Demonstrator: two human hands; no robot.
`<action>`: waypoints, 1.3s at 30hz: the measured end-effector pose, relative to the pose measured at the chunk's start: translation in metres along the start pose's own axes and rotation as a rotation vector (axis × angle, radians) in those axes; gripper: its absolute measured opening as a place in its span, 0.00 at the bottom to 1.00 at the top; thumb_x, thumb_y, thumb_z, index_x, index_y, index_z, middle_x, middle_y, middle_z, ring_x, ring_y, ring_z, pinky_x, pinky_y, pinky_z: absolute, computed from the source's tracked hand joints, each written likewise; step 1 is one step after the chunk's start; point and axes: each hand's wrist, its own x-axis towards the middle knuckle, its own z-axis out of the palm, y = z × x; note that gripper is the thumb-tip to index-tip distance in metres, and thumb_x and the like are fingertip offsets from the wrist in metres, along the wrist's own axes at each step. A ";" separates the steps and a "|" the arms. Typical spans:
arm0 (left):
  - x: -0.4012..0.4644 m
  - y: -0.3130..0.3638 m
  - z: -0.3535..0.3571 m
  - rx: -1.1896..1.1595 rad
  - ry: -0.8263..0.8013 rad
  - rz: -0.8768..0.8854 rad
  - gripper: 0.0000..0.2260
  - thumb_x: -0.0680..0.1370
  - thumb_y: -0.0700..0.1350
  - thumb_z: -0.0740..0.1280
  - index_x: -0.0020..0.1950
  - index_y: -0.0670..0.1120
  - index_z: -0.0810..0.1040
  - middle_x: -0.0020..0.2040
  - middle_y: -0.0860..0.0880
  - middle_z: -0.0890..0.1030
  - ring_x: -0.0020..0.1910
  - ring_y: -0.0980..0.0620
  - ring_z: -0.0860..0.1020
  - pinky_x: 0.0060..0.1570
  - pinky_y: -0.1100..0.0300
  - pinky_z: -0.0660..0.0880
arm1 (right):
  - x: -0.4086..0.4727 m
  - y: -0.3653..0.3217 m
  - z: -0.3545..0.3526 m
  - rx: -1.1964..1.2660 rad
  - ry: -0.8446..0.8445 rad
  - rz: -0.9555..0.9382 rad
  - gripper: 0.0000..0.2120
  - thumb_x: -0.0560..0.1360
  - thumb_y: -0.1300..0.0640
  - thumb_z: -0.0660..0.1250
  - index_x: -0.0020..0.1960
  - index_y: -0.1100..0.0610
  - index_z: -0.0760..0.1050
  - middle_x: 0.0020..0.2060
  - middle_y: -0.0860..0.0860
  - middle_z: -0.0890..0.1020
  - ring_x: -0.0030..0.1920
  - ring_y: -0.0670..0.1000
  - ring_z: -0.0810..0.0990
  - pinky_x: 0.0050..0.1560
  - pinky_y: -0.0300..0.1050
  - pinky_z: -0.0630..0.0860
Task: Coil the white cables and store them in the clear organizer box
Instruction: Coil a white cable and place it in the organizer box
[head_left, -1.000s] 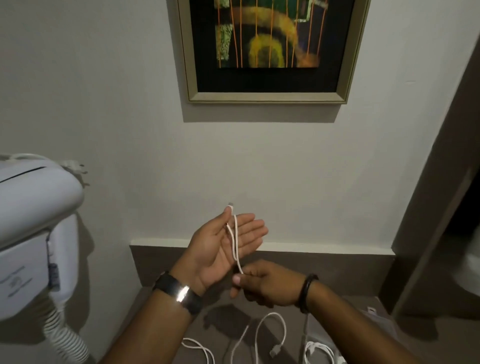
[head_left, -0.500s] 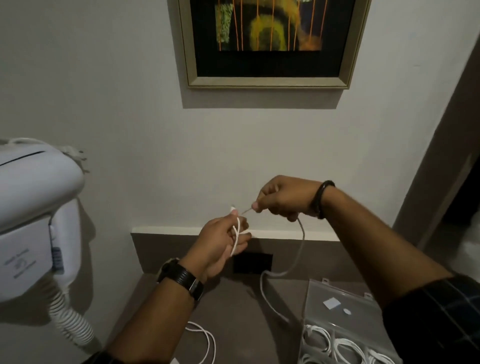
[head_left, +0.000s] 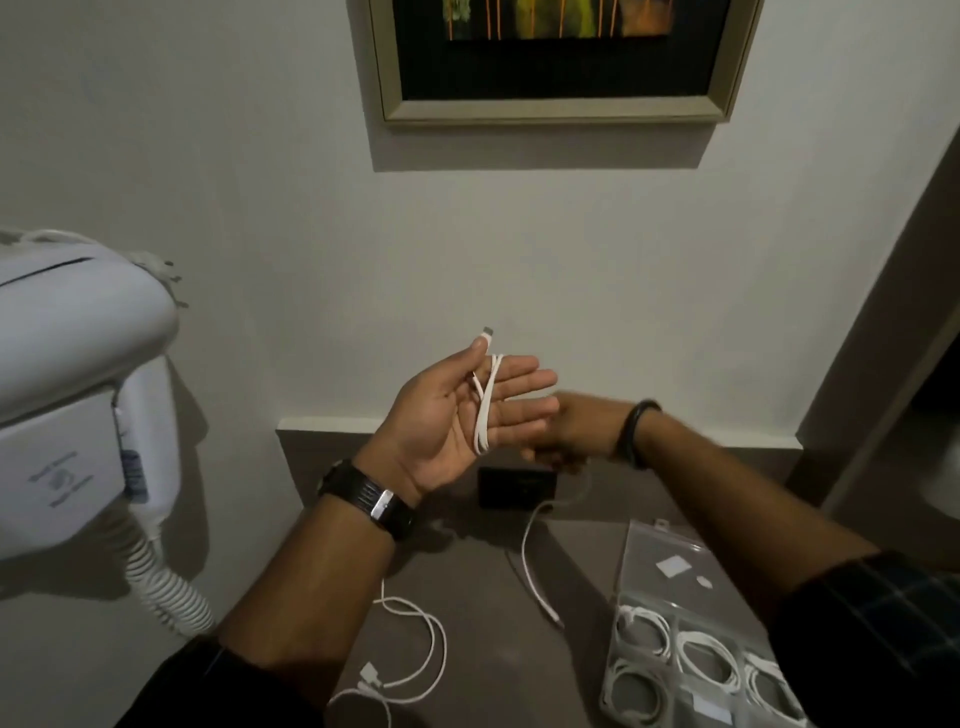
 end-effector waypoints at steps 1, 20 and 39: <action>0.000 -0.002 -0.001 0.034 0.000 0.007 0.22 0.81 0.52 0.54 0.60 0.35 0.75 0.56 0.36 0.82 0.46 0.43 0.84 0.47 0.51 0.81 | 0.000 -0.004 -0.011 0.017 0.040 0.000 0.12 0.75 0.57 0.64 0.33 0.56 0.76 0.26 0.52 0.72 0.26 0.50 0.68 0.30 0.44 0.66; 0.010 0.000 -0.002 -0.081 0.115 0.071 0.24 0.82 0.52 0.55 0.64 0.33 0.71 0.62 0.35 0.77 0.52 0.42 0.82 0.50 0.53 0.80 | -0.004 -0.001 0.035 0.150 -0.179 -0.091 0.17 0.78 0.46 0.60 0.48 0.59 0.80 0.26 0.50 0.71 0.26 0.50 0.66 0.27 0.42 0.64; 0.024 -0.009 -0.017 0.063 0.379 0.116 0.18 0.81 0.51 0.59 0.53 0.37 0.78 0.48 0.42 0.83 0.44 0.49 0.81 0.49 0.53 0.75 | -0.012 -0.056 0.007 0.047 0.057 -0.181 0.16 0.78 0.53 0.61 0.39 0.64 0.75 0.23 0.48 0.69 0.23 0.46 0.64 0.24 0.40 0.62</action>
